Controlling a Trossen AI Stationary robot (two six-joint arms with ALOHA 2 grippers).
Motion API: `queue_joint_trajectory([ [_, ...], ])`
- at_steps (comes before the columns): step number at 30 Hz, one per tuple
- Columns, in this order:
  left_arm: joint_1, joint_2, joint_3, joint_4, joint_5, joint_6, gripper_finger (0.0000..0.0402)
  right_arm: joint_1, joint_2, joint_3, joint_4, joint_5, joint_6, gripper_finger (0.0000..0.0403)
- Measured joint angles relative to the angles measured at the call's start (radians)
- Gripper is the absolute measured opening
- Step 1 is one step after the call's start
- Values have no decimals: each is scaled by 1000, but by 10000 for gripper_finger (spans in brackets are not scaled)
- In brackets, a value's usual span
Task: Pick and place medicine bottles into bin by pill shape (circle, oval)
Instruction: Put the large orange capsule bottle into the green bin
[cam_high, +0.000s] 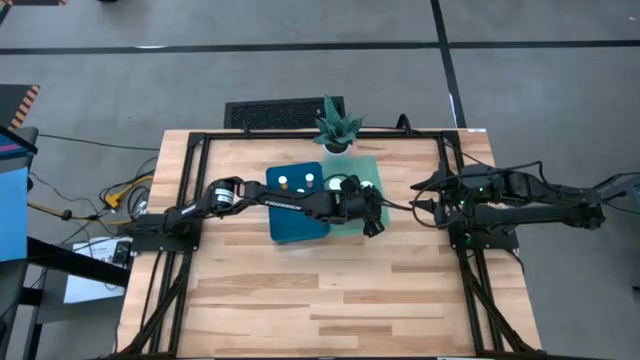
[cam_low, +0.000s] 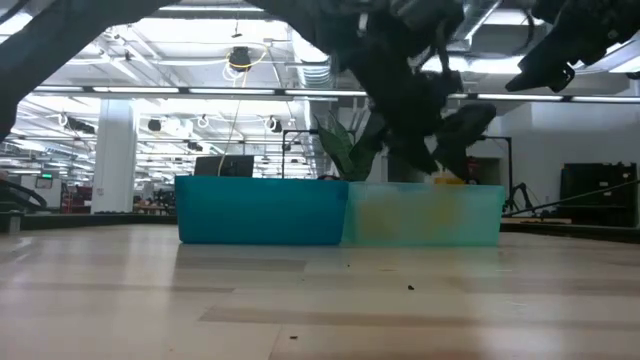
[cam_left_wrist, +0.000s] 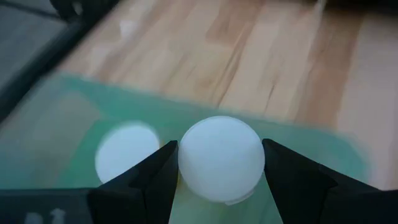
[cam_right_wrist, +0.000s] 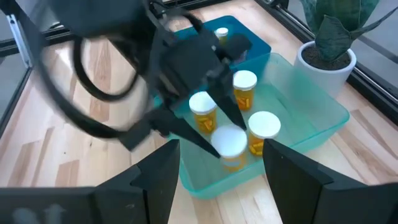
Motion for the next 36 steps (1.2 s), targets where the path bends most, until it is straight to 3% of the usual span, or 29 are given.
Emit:
queue_joint_trajectory([
  [28,0,27,-3,-3,26,-87,211,0,-78,-1,-16,0,-6,238],
  [36,-1,27,-3,-10,30,-90,253,0,-77,-1,-16,0,-8,238],
])
